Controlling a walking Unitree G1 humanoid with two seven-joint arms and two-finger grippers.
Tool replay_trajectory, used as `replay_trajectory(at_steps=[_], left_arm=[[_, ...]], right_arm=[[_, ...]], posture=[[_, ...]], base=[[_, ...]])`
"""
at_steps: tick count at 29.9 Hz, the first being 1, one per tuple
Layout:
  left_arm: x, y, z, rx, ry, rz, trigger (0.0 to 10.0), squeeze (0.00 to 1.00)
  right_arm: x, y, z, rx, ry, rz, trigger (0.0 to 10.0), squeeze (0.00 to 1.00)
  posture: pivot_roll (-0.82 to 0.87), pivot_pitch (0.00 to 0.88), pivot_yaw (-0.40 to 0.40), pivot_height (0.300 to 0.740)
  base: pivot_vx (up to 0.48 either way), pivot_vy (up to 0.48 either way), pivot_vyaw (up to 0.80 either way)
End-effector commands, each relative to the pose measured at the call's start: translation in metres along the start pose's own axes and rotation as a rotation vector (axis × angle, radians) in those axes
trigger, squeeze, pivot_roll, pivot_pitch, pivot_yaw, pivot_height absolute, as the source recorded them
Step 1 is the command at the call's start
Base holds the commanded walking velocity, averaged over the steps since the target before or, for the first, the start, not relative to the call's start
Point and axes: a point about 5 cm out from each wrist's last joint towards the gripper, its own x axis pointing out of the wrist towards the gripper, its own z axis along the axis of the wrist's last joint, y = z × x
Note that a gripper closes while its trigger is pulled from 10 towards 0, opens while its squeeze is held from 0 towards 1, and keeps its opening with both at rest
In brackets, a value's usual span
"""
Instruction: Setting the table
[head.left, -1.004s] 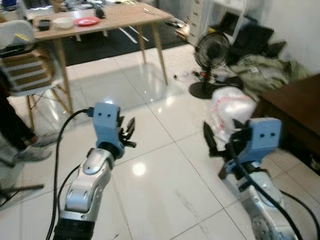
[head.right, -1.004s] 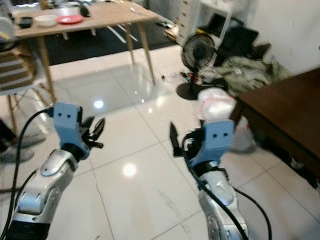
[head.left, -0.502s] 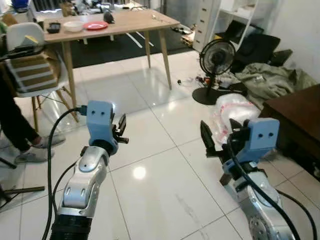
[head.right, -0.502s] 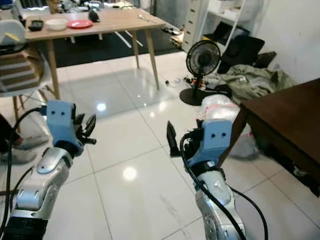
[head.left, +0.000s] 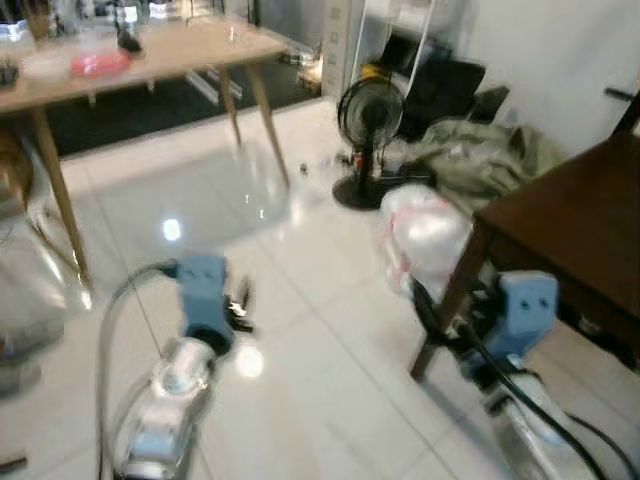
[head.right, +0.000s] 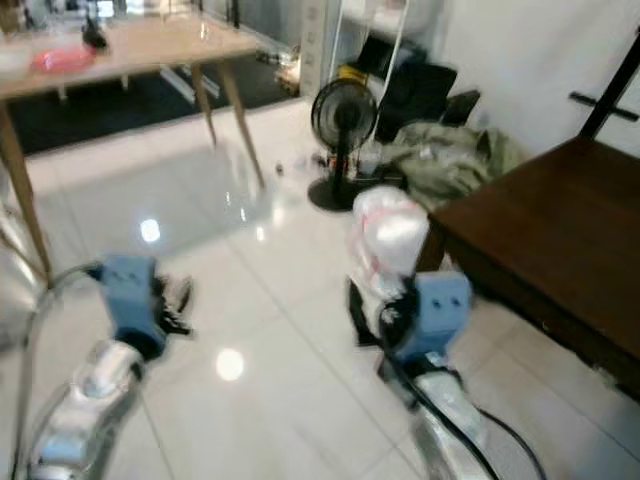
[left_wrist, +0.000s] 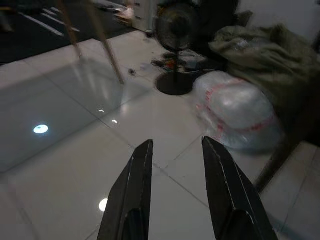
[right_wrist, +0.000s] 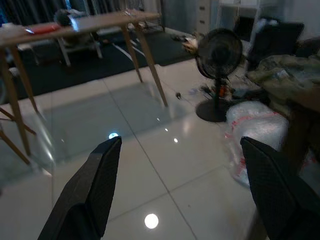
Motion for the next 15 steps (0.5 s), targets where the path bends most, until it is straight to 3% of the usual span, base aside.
replay_trajectory(at_steps=[1,9,15], left_arm=[[-0.009,0.012,-0.016,0.02,0.051,0.037,10.0,0.0],[-0.017,0.007,-0.033,0.058,0.082,-0.005,10.0,0.0],[-0.021,0.005,-0.038,0.07,0.09,-0.014,10.0,0.0]], right_arm=[[-0.002,0.003,-0.009,0.017,0.018,-0.001,10.0,0.0],[-0.016,0.004,-0.031,-0.014,0.089,0.055,10.0,0.0],[-0.021,-0.001,-0.047,-0.057,0.14,0.013,10.0,0.0]], posture=[[-0.03,0.089,0.08,0.74],[-0.02,0.084,0.087,0.74],[-0.02,0.081,0.092,0.74]], base=[[0.472,0.0,0.0],[0.472,0.0,0.0],[0.469,0.0,0.0]])
